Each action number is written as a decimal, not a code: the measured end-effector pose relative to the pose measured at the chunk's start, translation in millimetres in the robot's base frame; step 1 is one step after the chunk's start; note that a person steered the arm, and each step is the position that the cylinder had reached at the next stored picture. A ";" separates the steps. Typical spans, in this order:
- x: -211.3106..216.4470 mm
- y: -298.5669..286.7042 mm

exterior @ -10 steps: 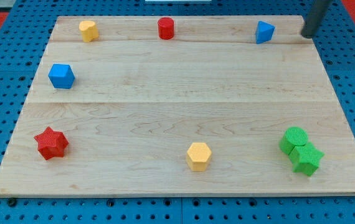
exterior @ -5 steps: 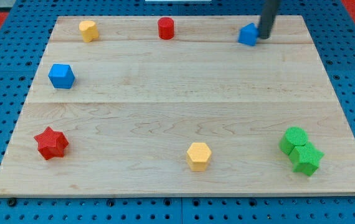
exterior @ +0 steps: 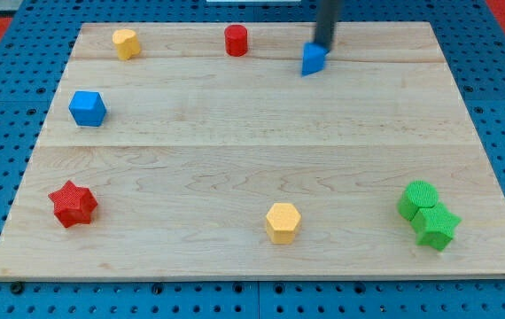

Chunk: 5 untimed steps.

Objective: Slide the blue triangle towards the blue cube

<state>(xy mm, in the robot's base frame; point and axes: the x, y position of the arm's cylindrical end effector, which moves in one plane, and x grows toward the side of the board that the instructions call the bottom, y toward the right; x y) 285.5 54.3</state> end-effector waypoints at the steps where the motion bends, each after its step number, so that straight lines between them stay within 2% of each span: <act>1: 62.5 -81.9; 2: 24.3 -29.1; 3: 78.4 -7.4; 4: 104.1 -65.8; 5: 103.7 -174.8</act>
